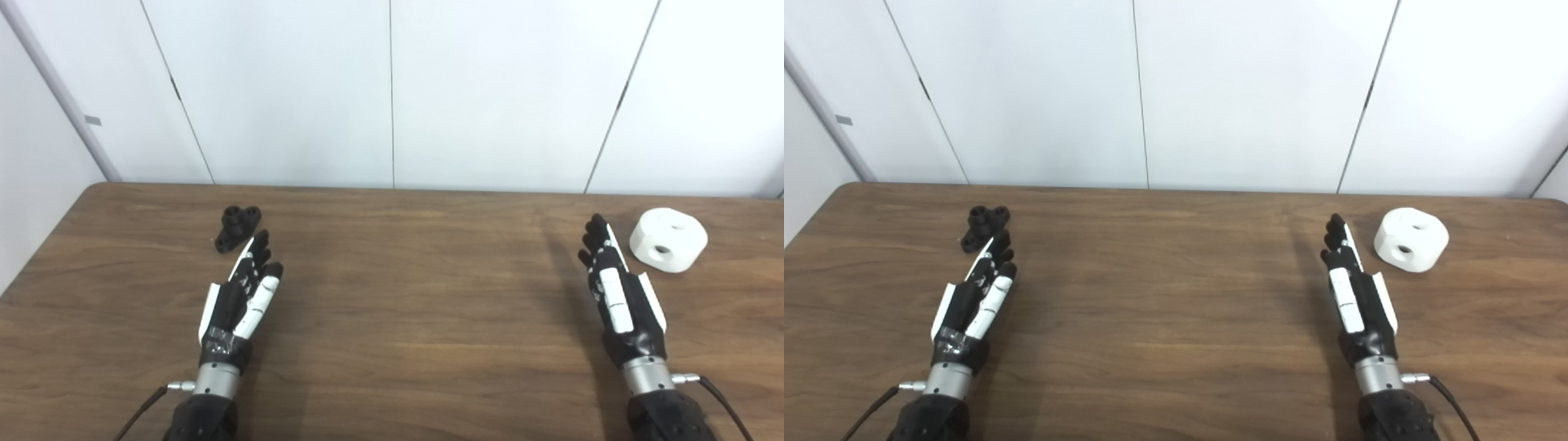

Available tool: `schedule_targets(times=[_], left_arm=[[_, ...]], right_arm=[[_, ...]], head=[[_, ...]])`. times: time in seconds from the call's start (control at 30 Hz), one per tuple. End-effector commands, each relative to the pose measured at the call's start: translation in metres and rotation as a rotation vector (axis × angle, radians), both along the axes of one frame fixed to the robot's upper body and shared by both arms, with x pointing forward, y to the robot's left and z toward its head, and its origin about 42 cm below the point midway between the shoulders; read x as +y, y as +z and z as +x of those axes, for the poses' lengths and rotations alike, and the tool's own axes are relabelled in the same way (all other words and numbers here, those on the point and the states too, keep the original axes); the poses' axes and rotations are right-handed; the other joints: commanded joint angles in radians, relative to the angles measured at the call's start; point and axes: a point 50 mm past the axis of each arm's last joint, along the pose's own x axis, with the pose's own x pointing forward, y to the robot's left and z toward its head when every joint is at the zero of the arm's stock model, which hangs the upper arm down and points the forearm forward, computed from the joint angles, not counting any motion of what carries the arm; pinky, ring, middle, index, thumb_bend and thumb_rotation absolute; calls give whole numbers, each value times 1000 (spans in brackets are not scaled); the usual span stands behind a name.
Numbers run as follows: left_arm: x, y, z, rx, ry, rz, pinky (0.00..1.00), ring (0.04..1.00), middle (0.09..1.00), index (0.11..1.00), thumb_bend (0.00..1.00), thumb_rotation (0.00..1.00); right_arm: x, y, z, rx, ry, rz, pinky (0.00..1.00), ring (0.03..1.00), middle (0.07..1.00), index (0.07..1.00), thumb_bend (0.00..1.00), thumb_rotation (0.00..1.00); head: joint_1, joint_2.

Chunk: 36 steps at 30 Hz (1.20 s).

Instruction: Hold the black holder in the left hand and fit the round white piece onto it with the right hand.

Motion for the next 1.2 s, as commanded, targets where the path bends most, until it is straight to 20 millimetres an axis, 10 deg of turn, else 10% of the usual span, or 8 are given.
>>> schedule_targets(times=[0.0, 0.8, 1.17], left_arm=[[-3, 16, 3, -65, -11, 7, 962, 971, 978, 962, 610, 629], [17, 22, -1, -74, 31, 50, 945, 953, 966, 951, 629, 596], [49, 39, 0, -218, 270, 445, 688, 727, 770, 808, 701, 276]], right_arm=[[1, 8, 7, -58, 7, 0, 989, 1000, 1000, 1000, 524, 930], [4, 6, 11, -49, 28, 4, 988, 1000, 1000, 1000, 486, 943], [-3, 2, 11, -37, 19, 6, 996, 1000, 1000, 1000, 471, 944]], head=[[2, 0], [45, -9], [104, -34]])
